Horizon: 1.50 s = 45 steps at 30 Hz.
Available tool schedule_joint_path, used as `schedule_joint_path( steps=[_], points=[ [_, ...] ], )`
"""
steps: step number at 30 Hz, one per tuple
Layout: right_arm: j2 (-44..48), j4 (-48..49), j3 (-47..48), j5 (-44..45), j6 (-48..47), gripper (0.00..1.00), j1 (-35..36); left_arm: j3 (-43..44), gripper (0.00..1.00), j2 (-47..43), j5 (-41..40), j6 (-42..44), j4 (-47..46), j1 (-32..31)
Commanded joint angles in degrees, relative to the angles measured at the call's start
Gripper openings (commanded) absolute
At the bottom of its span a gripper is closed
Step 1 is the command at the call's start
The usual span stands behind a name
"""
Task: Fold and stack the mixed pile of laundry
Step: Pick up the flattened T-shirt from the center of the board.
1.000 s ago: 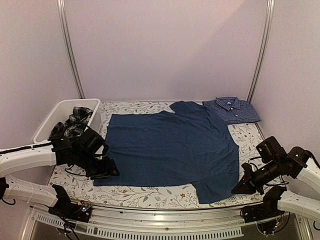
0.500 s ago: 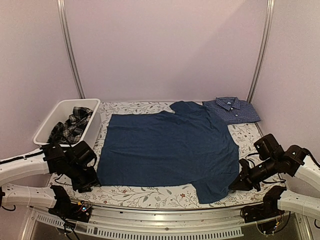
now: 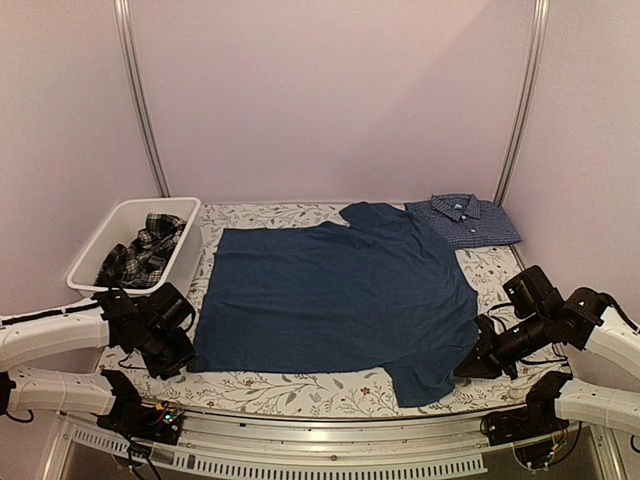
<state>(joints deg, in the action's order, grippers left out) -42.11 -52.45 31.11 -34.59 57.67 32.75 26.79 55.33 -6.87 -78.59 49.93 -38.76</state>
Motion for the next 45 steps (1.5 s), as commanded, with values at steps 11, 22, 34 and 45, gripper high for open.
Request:
schedule_joint_path(
  steps=[11, 22, 34, 45],
  points=[
    [-1.1, 0.3, 3.3, 2.7, -1.9, 0.00, 0.3, -5.3, 0.26, 4.3, 5.8, 4.6, -8.5, 3.0],
    [3.7, -0.7, 6.5, 2.2, 0.4, 0.00, 0.3, 2.4, 0.00, -2.0, 5.7, 4.8, 2.5, 2.8],
    [-8.6, 2.1, 21.4, 8.9, -11.1, 0.00, -6.0, 20.3, 0.00, 6.5, -2.3, 9.9, 7.6, 3.7],
    [-22.2, 5.0, 31.3, 5.5, -25.6, 0.00, -19.3, 32.8, 0.00, 19.7, -4.8, 17.9, 6.3, 6.3]
  ],
)
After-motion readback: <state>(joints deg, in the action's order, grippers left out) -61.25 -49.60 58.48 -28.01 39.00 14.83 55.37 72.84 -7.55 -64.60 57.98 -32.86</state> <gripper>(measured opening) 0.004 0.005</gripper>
